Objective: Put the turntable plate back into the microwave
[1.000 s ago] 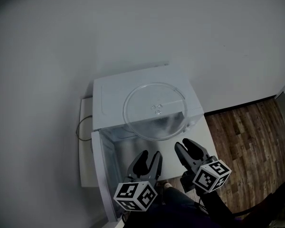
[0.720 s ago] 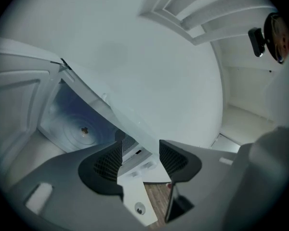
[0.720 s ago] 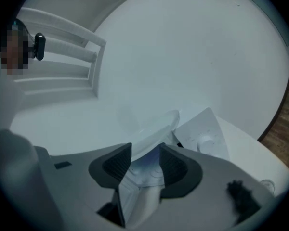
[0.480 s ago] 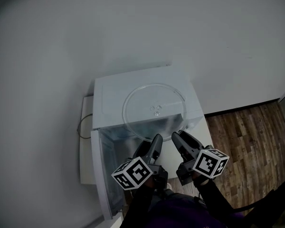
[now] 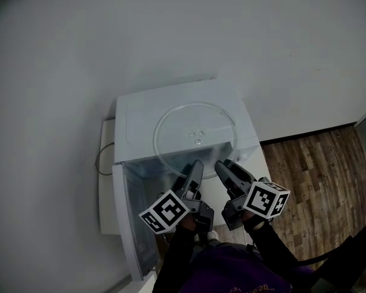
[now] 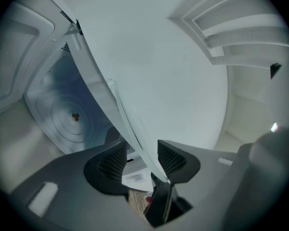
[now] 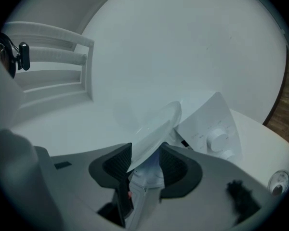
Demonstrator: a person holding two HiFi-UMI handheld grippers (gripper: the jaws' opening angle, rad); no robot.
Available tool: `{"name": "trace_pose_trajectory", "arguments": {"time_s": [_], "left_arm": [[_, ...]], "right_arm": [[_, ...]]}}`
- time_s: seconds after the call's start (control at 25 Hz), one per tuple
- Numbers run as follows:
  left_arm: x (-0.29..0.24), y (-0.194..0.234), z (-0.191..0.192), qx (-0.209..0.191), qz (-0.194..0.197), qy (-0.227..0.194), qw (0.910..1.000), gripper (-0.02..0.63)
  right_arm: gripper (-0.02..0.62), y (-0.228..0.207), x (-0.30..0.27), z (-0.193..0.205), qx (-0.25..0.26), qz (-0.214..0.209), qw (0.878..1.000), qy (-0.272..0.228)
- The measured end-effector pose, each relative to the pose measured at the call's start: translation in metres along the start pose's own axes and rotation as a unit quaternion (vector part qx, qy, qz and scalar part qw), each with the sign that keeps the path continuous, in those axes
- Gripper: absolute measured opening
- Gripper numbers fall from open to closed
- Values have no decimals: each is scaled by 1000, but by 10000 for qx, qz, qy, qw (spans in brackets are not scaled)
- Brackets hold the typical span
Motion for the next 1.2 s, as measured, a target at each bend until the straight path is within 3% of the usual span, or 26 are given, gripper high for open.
{"name": "trace_pose_trajectory", "arguments": {"time_s": [0.2, 0.56, 1.2], "left_arm": [[-3, 0, -4, 35, 128, -287, 9995, 97], [-3, 4, -2, 492, 454, -446, 9968, 72], [14, 8, 9, 560, 787, -625, 9934, 63]], "right_arm": [[175, -2, -5, -1, -171, -27, 9998, -19], [167, -3, -4, 0, -274, -52, 9996, -24], [127, 3, 1, 14, -518, -233, 9984, 5]]}}
Point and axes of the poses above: the fingertips, and each gripper's own axes: x backward along the fingers, y to its left, z out of its underside, the point moved 5 cm from there along x, backward along the fingers, and after that the axes turned 7 degrees about y, right-handed, at the moved point
